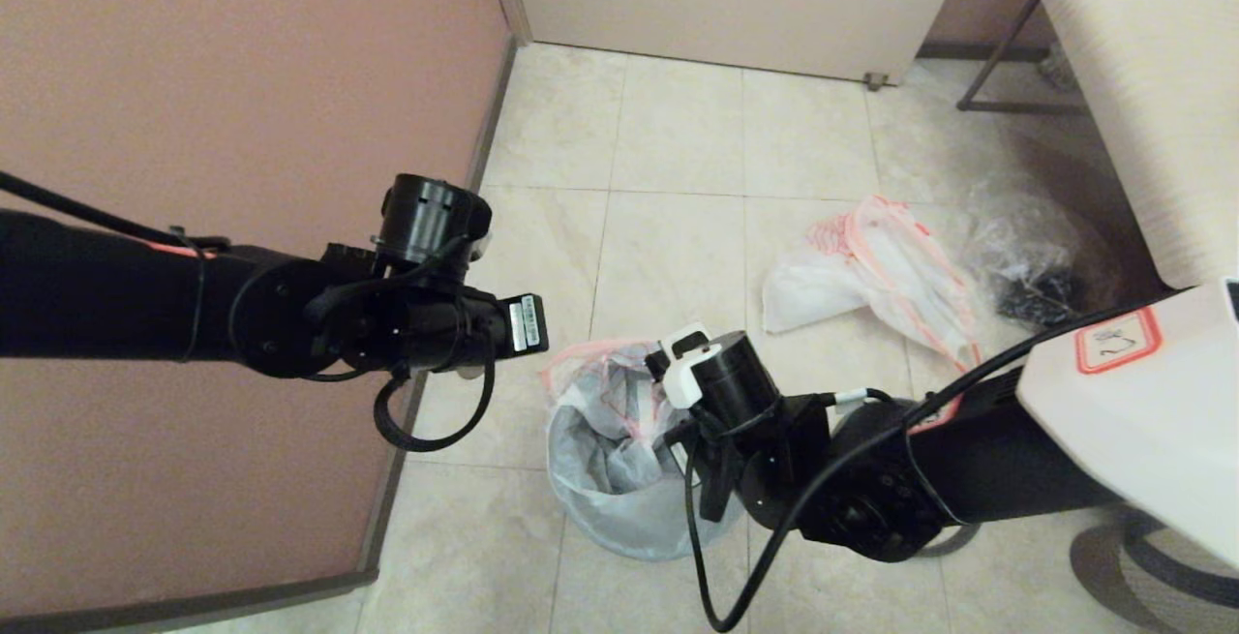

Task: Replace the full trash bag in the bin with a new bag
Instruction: Put the new garbage bag on the trash can

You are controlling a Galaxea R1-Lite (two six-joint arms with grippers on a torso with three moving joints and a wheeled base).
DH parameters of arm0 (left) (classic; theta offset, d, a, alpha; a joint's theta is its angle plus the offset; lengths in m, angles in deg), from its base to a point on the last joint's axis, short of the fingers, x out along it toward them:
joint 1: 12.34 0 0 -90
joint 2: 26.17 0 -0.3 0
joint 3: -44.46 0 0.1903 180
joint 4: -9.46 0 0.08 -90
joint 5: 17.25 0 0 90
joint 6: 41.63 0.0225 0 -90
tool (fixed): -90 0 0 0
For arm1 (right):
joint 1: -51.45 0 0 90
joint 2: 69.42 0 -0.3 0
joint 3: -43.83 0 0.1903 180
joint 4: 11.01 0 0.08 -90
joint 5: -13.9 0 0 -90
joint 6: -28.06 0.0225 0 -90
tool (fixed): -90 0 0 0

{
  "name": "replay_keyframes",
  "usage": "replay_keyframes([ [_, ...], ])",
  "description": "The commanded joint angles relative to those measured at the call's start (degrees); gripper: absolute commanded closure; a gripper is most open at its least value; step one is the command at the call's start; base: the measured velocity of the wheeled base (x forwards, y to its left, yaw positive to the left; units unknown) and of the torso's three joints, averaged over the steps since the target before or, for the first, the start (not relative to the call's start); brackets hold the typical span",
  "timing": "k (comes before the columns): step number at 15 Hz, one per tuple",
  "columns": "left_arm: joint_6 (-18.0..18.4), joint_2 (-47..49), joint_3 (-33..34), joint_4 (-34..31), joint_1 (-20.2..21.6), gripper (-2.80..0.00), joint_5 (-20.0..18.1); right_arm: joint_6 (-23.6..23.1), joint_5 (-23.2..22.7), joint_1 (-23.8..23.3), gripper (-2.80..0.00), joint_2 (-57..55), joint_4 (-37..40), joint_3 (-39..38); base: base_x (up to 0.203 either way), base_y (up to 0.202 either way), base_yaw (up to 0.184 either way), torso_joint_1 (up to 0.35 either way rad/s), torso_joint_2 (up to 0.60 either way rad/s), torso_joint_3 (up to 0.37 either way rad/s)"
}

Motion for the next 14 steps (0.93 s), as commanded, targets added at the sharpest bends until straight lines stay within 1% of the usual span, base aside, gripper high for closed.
replay_keyframes([
  [1, 0.26, -2.57, -0.12, -0.34, 0.0, 0.0, 0.26, -0.13, 0.55, 0.7, 0.0, -5.43, 2.98, 6.08, 0.0, 0.0, 0.0, 0.0, 0.0, 0.0],
  [4, 0.79, -4.13, -1.86, -4.33, 0.0, 0.0, 0.3, -0.36, 1.82, 1.3, 0.0, -12.3, 12.37, 18.11, 0.0, 0.0, 0.0, 0.0, 0.0, 0.0],
  [6, 0.79, -3.95, -1.86, -4.42, 0.18, 0.0, 0.3, -0.34, 2.72, 2.36, 0.0, -16.38, 16.76, 23.05, 0.0, 0.0, 0.0, 0.0, 0.0, 0.0],
  [9, 0.79, -3.78, -1.95, -4.42, 0.53, 0.0, 0.3, -0.55, 3.15, 2.24, 0.0, -22.7, 18.66, 28.49, 0.0, 0.0, 0.0, 0.0, 0.0, 0.0],
  [11, 0.79, -3.83, -1.95, -4.33, 0.53, 0.0, 0.3, -1.28, 3.19, 1.37, 0.0, -26.85, 19.89, 33.77, 0.0, 0.0, 0.0, 0.0, 0.0, 0.0],
  [13, 0.71, -4.04, -2.04, -4.33, 0.62, 0.0, 0.3, -4.2, 3.13, -0.45, 0.0, -31.76, 19.94, 39.2, 0.0, 0.0, 0.0, 0.0, 0.0, 0.0],
  [14, 0.7, -4.04, -1.97, -4.33, 0.62, 0.0, 0.3, -7.09, 2.94, -1.39, 0.0, -33.32, 19.34, 39.98, 0.0, 0.0, 0.0, 0.0, 0.0, 0.0],
])
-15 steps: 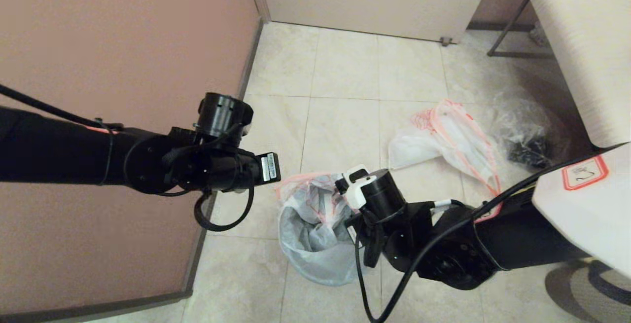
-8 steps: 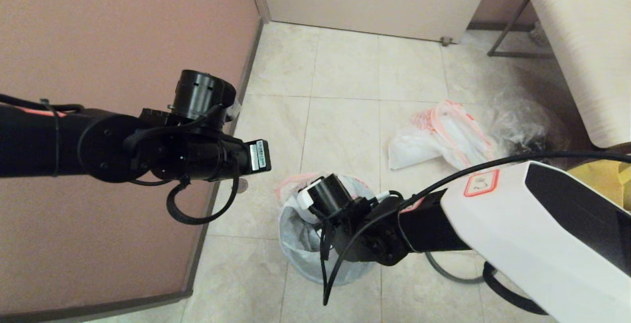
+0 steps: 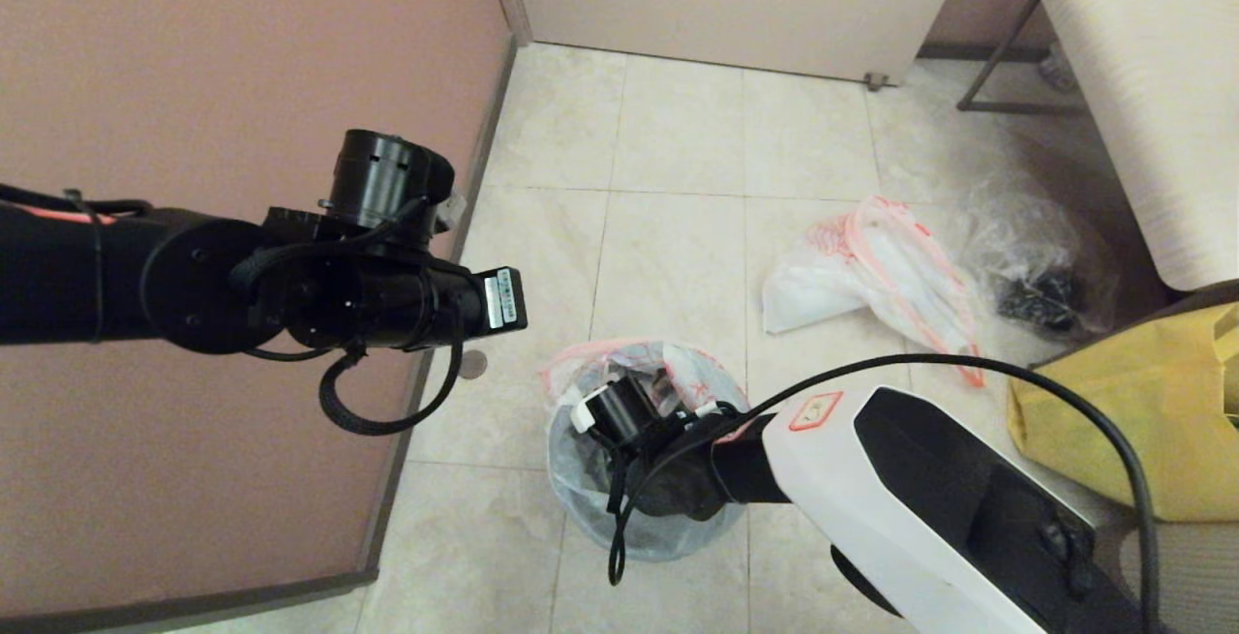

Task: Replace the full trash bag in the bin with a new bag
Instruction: Put the new garbage bag on the trash can

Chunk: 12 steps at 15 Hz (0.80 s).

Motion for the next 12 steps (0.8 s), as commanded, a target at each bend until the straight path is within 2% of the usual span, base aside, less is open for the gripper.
replay_keyframes([
  [1, -0.15, -0.05, 0.08, -0.02, -0.01, 0.0, 0.08, -3.19, 0.04, -1.7, 0.0, -5.29, -1.76, 1.47, 0.0, 0.0, 0.0, 0.0, 0.0, 0.0],
  [3, -0.37, -0.11, 0.08, 0.06, 0.01, 0.0, -0.01, -8.82, -0.94, -4.44, 0.0, -6.77, -5.24, 1.55, 0.0, 0.0, 0.0, 0.0, 0.0, 0.0],
  [7, -0.5, -0.22, 0.35, 0.15, -0.34, 0.0, -0.11, -15.89, -7.39, -6.55, 0.0, -9.11, -9.21, 1.49, 0.0, 0.0, 0.0, 0.0, 0.0, 0.0],
  [9, -0.5, -0.05, 0.35, 0.15, -0.34, 0.0, -0.27, -17.8, -9.38, -6.67, 0.0, -9.33, -9.16, 1.56, 0.0, 0.0, 0.0, 0.0, 0.0, 0.0],
  [12, -0.41, -0.05, 0.17, 0.24, -0.26, 0.0, -0.27, -21.01, -9.75, -6.57, 0.0, -10.05, -8.69, 1.56, 0.0, 0.0, 0.0, 0.0, 0.0, 0.0],
])
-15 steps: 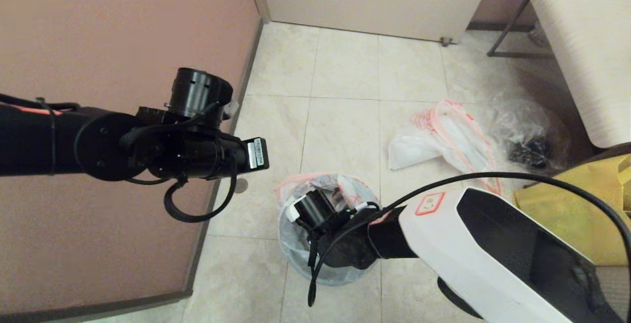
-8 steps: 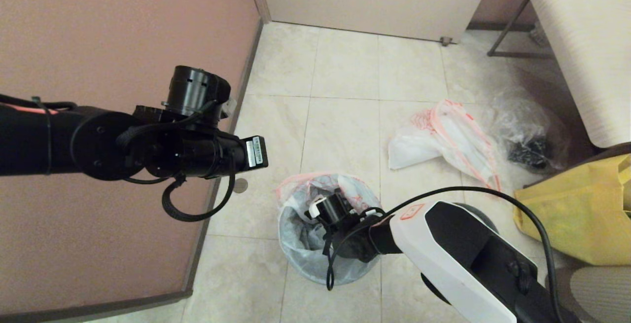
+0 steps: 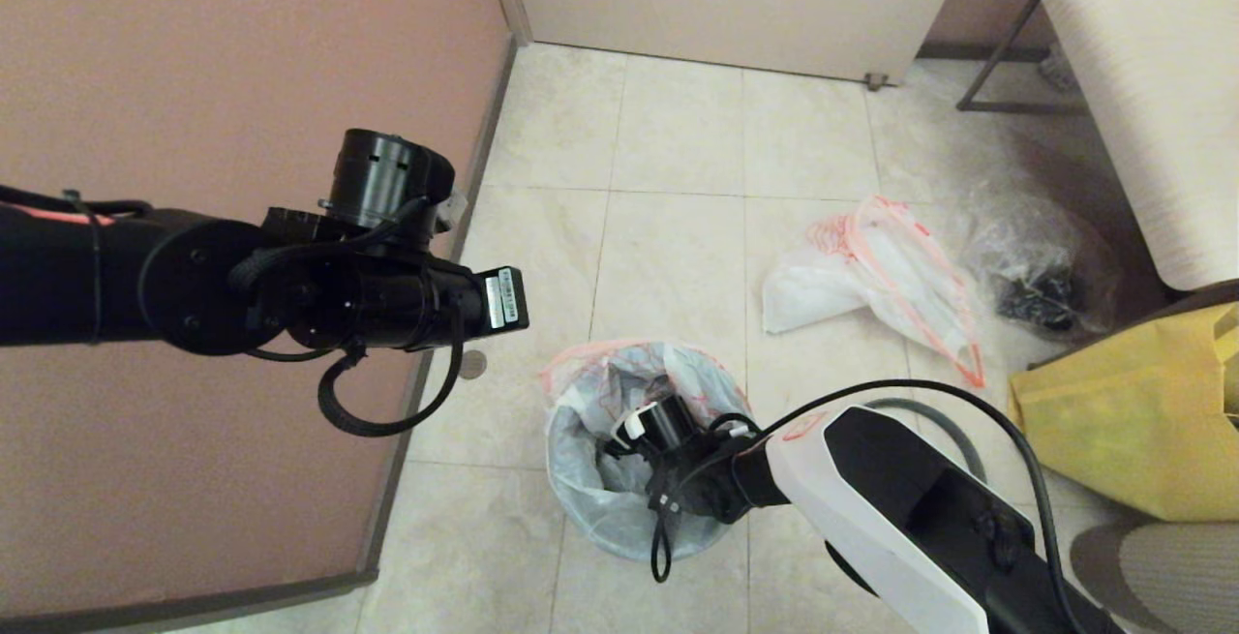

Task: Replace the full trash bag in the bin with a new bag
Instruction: Put the new garbage bag on the trash can

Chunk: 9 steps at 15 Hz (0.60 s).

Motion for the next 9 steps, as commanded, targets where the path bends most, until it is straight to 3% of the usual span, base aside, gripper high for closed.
replay_keyframes([
  [1, -0.12, 0.05, -0.02, -0.05, 0.02, 0.0, 0.06, -0.96, 0.12, -0.06, 0.0, -0.94, 0.07, 0.0, 0.0, 0.0, 0.0, 0.0, 0.0, 0.0],
  [7, -0.09, 0.07, -0.11, 0.04, -0.06, 0.0, 0.06, -1.77, 0.13, 0.51, 0.0, 0.33, -0.45, -0.09, 0.0, 0.0, 0.0, 0.0, 0.0, 0.0],
  [9, 0.08, -0.74, -0.3, 0.1, -0.14, 0.0, 0.13, 1.81, 0.02, 3.05, 0.0, 5.55, -0.18, -1.26, 0.0, 0.0, 0.0, 0.0, 0.0, 0.0],
])
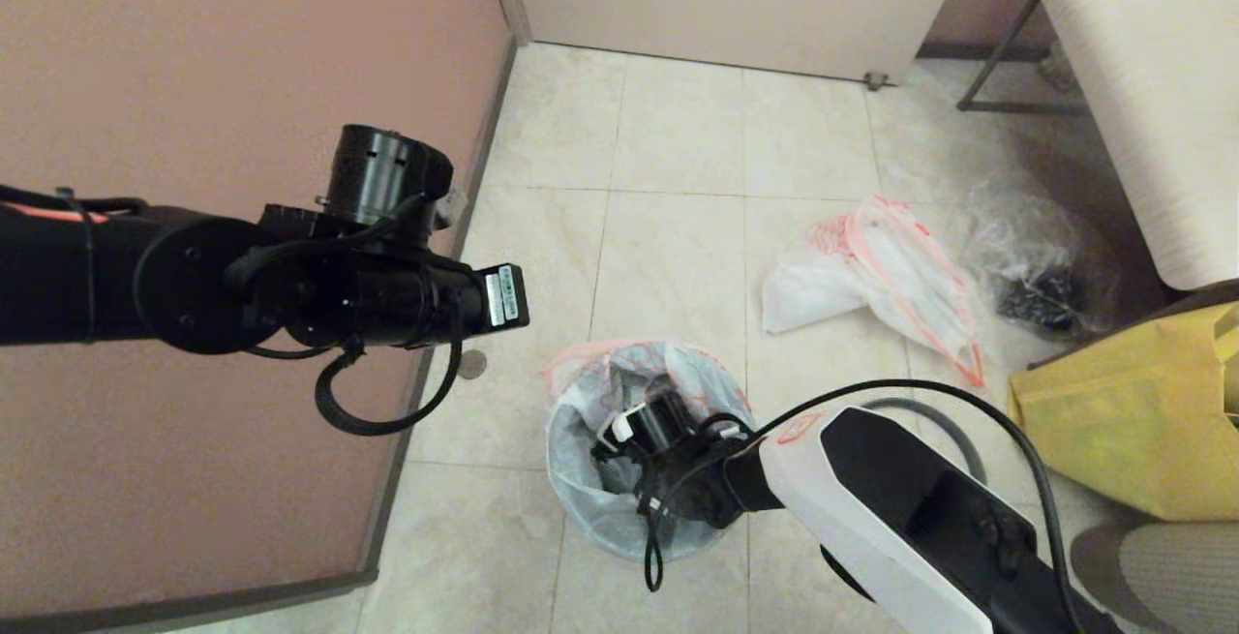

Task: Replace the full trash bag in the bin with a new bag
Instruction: Put the new garbage bag on the trash can, then place the trash can ring on the trash can

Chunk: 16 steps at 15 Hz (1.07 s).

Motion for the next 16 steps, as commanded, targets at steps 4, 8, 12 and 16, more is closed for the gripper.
replay_keyframes([
  [4, -0.17, -5.45, -0.42, -1.45, -0.13, 0.0, 0.21, 12.11, 0.08, 5.72, 0.0, 21.11, 1.89, -14.78, 0.0, 0.0, 0.0, 0.0, 0.0, 0.0],
  [8, 0.23, -6.59, -0.24, -4.9, -3.01, 0.0, 0.07, 24.11, 1.12, 7.82, 0.0, 46.17, 4.09, -42.5, 0.0, 0.0, 0.0, 0.0, 0.0, 0.0],
  [12, 0.05, -7.1, 0.04, -5.44, -5.05, 0.0, 0.11, 31.05, 4.02, -6.44, 0.0, 60.73, 4.62, -64.69, 0.0, 0.0, 0.0, 0.0, 0.0, 0.0],
  [16, 0.05, -6.93, -0.22, -5.44, -5.05, 0.0, 0.2, 32.0, 1.43, -24.49, 0.0, 54.55, 1.28, -67.14, 0.0, 0.0, 0.0, 0.0, 0.0, 0.0],
])
